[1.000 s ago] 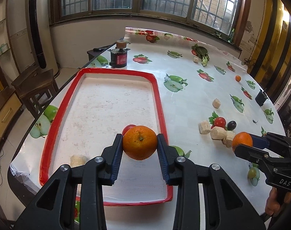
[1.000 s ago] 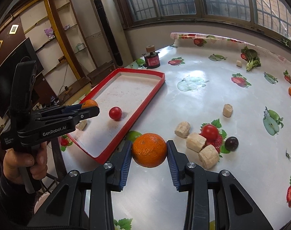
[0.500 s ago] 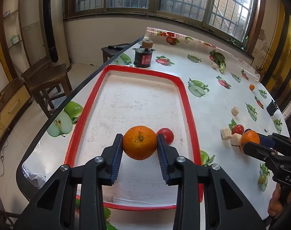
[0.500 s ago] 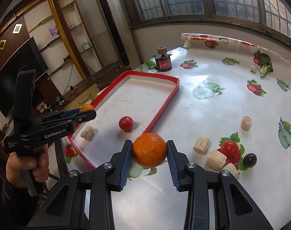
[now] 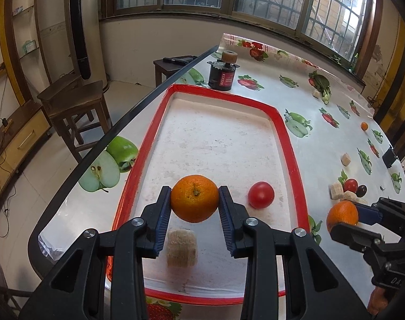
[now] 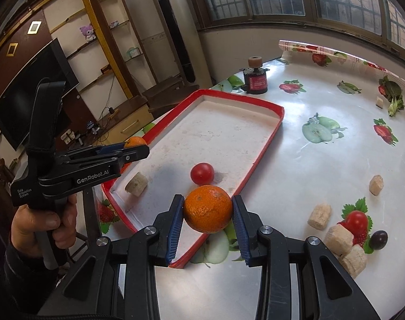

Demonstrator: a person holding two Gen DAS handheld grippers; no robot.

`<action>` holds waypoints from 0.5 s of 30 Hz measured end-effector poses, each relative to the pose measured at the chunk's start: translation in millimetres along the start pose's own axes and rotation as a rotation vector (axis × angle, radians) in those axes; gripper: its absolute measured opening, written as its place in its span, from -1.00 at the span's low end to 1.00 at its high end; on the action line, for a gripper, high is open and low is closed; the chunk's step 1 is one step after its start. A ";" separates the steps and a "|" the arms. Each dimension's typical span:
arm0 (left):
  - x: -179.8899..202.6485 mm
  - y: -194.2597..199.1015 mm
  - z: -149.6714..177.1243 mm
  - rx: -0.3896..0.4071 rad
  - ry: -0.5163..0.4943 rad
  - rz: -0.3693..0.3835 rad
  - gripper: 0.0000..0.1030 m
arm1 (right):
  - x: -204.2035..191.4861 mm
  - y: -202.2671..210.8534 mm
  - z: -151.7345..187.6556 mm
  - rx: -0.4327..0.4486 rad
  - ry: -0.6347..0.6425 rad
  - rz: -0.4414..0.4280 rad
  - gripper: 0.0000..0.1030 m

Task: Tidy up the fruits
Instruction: 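Carry both held oranges with both grippers over the red-rimmed tray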

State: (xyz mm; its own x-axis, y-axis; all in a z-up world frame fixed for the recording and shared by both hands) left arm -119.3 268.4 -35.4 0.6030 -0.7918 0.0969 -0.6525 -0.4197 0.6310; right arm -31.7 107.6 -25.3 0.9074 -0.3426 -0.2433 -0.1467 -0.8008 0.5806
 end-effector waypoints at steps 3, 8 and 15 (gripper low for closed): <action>-3.7 -6.0 0.6 -0.011 0.005 0.001 -0.37 | -10.6 -11.9 3.7 -0.023 0.014 -0.019 -0.29; -8.2 -15.1 -1.6 -0.020 0.007 -0.001 -0.37 | -22.5 -29.5 9.5 -0.058 0.030 -0.043 -0.29; -17.6 -31.5 -2.9 -0.045 0.019 -0.013 -0.37 | -25.0 -51.1 12.3 -0.089 0.033 -0.048 -0.29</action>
State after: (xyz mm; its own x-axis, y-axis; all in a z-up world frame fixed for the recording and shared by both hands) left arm -108.0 296.9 -54.6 0.6197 -0.7781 0.1027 -0.6236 -0.4087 0.6664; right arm -51.7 151.1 -58.4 0.9252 -0.2874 -0.2476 -0.0684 -0.7684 0.6363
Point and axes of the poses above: each gripper's, at about its wrist camera, not at the fingertips, and y roughly against the way its jaws point, x to its right, z to its underside, the point moved 2 cm from there along -y, roughly the way its jaws point, and after that the axes turned 11 degrees about x, right-handed, at the moved point
